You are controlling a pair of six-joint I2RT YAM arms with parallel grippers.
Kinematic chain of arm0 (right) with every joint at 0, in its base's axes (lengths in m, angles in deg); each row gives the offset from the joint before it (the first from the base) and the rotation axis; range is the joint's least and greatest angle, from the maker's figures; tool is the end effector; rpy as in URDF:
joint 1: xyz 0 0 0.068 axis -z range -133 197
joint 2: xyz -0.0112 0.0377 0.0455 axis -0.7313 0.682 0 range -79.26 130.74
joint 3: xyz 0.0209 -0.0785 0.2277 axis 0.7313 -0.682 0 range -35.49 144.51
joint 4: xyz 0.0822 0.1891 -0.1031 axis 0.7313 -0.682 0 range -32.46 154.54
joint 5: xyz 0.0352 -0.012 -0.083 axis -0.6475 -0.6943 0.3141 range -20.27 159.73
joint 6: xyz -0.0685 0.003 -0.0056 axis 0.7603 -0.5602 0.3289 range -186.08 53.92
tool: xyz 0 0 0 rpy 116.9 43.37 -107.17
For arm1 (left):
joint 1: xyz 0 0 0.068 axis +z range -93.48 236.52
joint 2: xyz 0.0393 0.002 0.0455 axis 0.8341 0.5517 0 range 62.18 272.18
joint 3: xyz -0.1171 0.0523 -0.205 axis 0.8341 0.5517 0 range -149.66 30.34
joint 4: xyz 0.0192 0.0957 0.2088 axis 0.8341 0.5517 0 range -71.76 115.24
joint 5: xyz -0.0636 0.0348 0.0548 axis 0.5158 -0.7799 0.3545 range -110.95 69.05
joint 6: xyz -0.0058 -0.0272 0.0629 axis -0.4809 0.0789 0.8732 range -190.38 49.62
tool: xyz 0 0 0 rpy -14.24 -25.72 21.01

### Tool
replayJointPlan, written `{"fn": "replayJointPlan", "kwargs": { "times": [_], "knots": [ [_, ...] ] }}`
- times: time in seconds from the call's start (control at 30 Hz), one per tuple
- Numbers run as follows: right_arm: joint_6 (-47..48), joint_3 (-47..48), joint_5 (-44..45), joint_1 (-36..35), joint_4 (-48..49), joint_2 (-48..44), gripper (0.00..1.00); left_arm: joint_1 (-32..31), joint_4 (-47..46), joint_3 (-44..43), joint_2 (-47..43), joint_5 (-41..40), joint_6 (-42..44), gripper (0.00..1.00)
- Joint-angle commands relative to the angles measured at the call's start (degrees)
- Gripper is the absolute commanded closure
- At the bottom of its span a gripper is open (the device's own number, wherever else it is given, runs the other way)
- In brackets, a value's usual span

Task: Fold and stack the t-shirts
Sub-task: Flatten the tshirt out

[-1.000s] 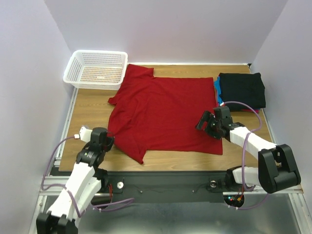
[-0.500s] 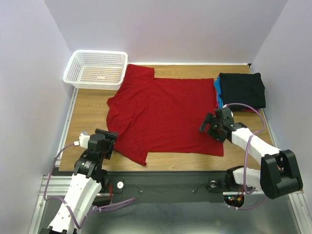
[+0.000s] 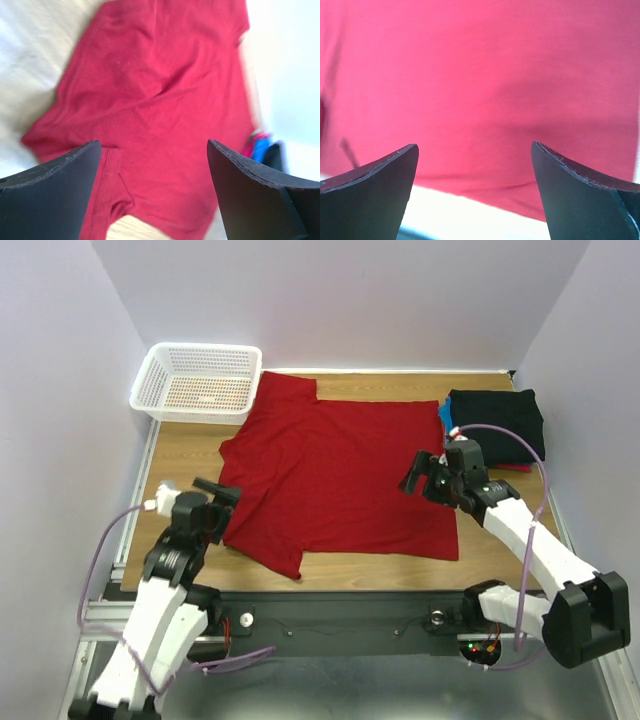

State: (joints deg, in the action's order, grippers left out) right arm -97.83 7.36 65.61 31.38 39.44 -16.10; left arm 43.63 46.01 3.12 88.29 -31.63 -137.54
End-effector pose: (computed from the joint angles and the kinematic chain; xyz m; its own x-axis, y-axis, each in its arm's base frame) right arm 0.2162 0.0645 0.2109 -0.7501 0.3353 -0.5700 0.0912 0.9062 0.4130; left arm 0.1361 -0.0205 0.2219 -0.2230 -0.8780 -0.4235 -0.3805 0.4784 -0.7914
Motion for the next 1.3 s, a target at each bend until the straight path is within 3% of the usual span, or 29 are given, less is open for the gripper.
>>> {"fn": "replayJointPlan", "kwargs": {
  "times": [0.0,0.1,0.17,0.23,0.43,0.57,0.77,1.07,1.13,1.27],
  "knots": [
    [4.94,4.43,-6.86,-8.36,1.98,1.35,0.0,-0.47,-16.85,-3.0,16.13,9.35,10.9,0.01],
    [5.29,6.28,-11.61,-19.86,8.73,4.86,0.0,-1.18,-23.36,-7.13,29.74,12.07,17.82,0.02],
    [6.95,8.46,-15.01,-29.59,15.21,10.04,0.0,-1.0,-27.4,-8.71,34.08,12.87,19.16,0.02],
    [8.01,10.84,-18.36,-34.2,20.07,15.12,0.0,-0.13,-30.04,-9.34,39.77,15.68,20.65,0.02],
    [9.68,23.93,-9.44,-46.77,21.06,35.94,0.0,3.73,-33.04,-7.16,48.33,15.07,21.36,0.02],
    [9.25,30.86,-6.35,-48.19,21.06,43.26,0.06,8.21,-34.71,-3.47,49.21,16.57,21.98,0.02],
    [8.81,38.52,0.41,-49.16,20.97,51.88,0.17,9.63,-37.6,0.67,48.86,18.76,23.12,0.02],
    [8.63,40.64,8.33,-49.95,20.53,56.72,0.31,10.16,-38.4,3.66,47.9,19.73,22.33,0.02],
    [8.46,41.0,7.9,-50.21,20.27,57.87,0.39,10.25,-38.32,3.93,46.85,19.55,22.16,0.02],
    [8.9,40.82,7.8,-52.4,20.18,57.17,0.69,10.42,-36.91,3.93,45.26,18.24,22.07,0.02]
  ]
}}
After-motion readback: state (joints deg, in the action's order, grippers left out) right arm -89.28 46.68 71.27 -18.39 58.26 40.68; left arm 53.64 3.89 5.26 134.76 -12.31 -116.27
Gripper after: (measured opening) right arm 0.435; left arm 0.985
